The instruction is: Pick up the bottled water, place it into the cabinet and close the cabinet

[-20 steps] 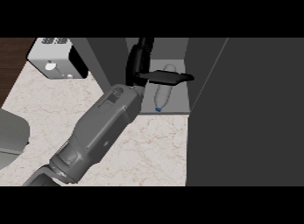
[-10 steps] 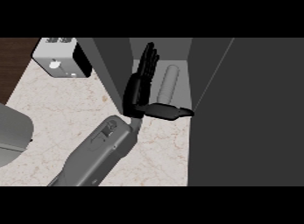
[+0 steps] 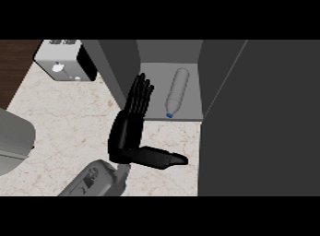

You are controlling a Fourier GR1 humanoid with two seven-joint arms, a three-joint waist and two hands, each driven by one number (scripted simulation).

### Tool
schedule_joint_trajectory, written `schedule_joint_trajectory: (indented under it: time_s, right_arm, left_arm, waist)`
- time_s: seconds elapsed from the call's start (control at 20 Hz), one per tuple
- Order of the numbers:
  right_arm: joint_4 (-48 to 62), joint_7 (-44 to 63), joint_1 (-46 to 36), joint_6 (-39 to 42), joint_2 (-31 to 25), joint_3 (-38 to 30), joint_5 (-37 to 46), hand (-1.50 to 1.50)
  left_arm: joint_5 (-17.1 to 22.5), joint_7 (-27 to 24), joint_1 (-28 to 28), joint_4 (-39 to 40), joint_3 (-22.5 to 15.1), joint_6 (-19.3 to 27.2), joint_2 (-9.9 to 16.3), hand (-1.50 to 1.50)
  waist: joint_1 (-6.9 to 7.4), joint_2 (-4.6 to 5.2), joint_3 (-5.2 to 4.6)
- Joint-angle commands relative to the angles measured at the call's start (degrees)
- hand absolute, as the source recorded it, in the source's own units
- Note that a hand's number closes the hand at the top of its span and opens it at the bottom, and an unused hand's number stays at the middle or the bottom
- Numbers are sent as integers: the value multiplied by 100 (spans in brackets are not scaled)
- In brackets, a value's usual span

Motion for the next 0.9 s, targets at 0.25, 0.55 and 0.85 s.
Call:
schedule_joint_trajectory:
  time_s: [0.25,0.55,0.85]
  right_arm:
    - [-1265,705,214,400,-496,895,480,150]
    - [-1489,1190,216,253,-510,1872,816,150]
    - [-1405,1786,-372,-100,-105,3346,1941,150]
  left_arm:
    - [-29,12,1401,-1461,-43,-117,904,-150]
    - [27,-54,2060,-2186,93,-227,1331,-150]
    - [135,-198,2553,-2591,303,-363,1565,-150]
  waist:
    - [-34,7,-8]
    - [-47,7,-12]
    - [-12,17,-19]
